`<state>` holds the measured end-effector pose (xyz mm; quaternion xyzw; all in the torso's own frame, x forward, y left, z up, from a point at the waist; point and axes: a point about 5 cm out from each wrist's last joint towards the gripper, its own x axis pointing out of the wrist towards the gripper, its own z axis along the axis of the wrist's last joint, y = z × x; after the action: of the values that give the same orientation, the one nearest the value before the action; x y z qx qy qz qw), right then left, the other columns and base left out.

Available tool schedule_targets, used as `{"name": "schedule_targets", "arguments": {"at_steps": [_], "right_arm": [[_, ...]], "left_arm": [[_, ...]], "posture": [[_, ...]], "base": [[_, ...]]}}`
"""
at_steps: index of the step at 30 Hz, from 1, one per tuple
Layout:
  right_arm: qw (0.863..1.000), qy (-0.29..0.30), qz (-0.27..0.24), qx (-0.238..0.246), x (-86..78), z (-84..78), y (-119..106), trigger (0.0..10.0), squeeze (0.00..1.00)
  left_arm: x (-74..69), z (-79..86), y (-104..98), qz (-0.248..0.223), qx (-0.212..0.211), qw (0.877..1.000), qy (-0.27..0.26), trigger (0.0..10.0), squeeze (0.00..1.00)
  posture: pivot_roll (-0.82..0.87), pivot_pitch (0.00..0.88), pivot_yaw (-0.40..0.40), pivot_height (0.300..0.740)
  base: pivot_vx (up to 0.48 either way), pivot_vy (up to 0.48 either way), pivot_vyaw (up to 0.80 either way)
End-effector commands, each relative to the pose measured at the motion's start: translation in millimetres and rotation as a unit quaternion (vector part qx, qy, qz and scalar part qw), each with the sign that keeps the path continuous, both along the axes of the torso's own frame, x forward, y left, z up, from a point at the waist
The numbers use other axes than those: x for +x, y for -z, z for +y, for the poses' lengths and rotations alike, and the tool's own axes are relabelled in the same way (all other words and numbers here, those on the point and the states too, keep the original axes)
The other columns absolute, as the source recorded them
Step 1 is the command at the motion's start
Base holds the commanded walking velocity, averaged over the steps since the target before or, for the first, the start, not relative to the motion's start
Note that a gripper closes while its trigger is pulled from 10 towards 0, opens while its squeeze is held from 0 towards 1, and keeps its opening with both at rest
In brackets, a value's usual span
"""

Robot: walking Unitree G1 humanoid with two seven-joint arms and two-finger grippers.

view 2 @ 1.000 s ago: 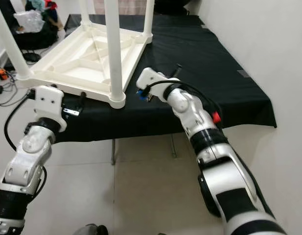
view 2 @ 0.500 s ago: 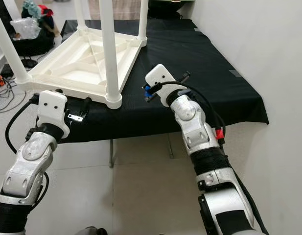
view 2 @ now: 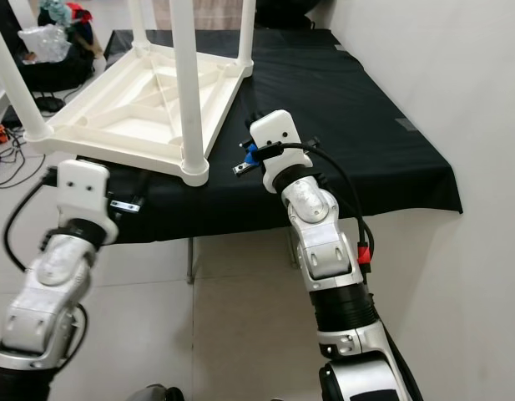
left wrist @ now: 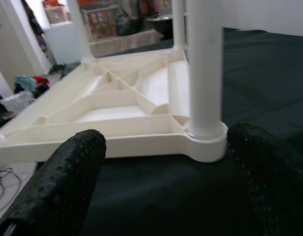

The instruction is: Building children table

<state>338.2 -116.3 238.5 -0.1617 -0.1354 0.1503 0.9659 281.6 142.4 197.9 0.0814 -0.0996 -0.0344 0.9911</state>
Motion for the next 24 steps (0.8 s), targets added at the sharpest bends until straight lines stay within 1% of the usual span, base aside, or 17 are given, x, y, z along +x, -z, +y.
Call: {"name": "schedule_targets", "arguments": {"at_steps": [1,2,4,5,7,9,11,13,15,18,22,24], "right_arm": [[0.999,0.002,0.027,0.03,-3.1,-2.5,6.3,10.0,0.0],[0.999,0.002,0.027,0.03,-3.1,-2.5,6.3,10.0,0.0],[0.998,-0.006,0.034,0.044,-7.0,-0.9,8.1,10.0,0.0],[0.998,-0.007,0.037,0.045,-9.1,-0.2,8.8,10.0,0.0],[0.998,-0.007,0.04,0.045,-10.4,0.1,9.4,10.0,0.0],[0.999,0.003,0.04,0.032,-13.1,-1.5,11.0,10.0,0.0],[0.999,0.006,0.041,0.032,-13.8,-2.2,11.3,10.0,0.0],[0.999,0.008,0.037,0.03,-13.9,-3.5,10.7,10.0,0.0],[0.998,0.011,0.038,0.047,-13.9,-6.0,9.3,10.0,0.0],[0.997,0.014,0.04,0.072,-13.5,-8.0,5.0,10.0,0.0],[0.997,0.017,0.039,0.07,-13.1,-8.5,4.0,10.0,0.0],[0.996,0.014,0.04,0.075,-13.6,-9.4,4.2,10.0,0.0]], "left_arm": [[-4.1,-1.4,0.4,0.004,0.006,1.0,-0.003,10.0,0.0],[-4.1,-1.4,0.4,0.004,0.006,1.0,-0.003,10.0,0.0],[-6.0,-0.5,0.6,0.006,0.006,1.0,-0.007,10.0,0.0],[-5.9,2.4,-0.7,0.003,0.004,1.0,-0.016,10.0,0.0],[-5.9,4.4,-1.7,0.002,0.002,1.0,-0.024,10.0,0.0],[-4.7,10.8,-6.4,-0.006,0.007,0.999,-0.041,10.0,0.0],[-4.4,12.4,-7.9,-0.008,0.009,0.999,-0.045,10.0,0.0],[-4.1,15.0,-10.0,-0.01,0.01,0.999,-0.048,10.0,0.0],[-4.7,16.7,-11.8,-0.009,0.011,0.999,-0.049,10.0,0.0],[-7.5,15.3,-13.1,-0.007,0.009,0.999,-0.049,10.0,0.0],[-8.7,14.0,-13.9,-0.007,0.008,0.999,-0.05,10.0,0.0],[-9.1,10.3,-19.2,-0.016,-0.001,0.999,-0.047,10.0,0.0]], "posture": [[0.02,0.086,-0.024,0.74],[0.02,0.086,-0.024,0.74],[0.02,0.085,-0.022,0.74],[0.01,0.092,-0.018,0.74],[0.01,0.092,-0.018,0.74],[0.01,0.107,-0.021,0.74],[0.01,0.107,-0.021,0.74],[0.0,0.113,-0.016,0.74],[0.01,0.114,-0.025,0.74],[0.01,0.125,-0.028,0.74],[0.01,0.127,-0.029,0.74],[0.01,0.129,-0.034,0.74]], "base": [[0.0,0.0,0.0],[0.0,0.0,0.0],[0.0,0.0,0.0],[0.0,0.0,0.0],[0.0,0.0,0.0],[0.0,0.0,0.0],[0.0,0.0,0.0],[0.0,0.0,0.77],[0.0,0.0,0.79],[0.0,0.0,0.0],[0.0,0.0,0.0],[0.0,0.0,0.0]]}}
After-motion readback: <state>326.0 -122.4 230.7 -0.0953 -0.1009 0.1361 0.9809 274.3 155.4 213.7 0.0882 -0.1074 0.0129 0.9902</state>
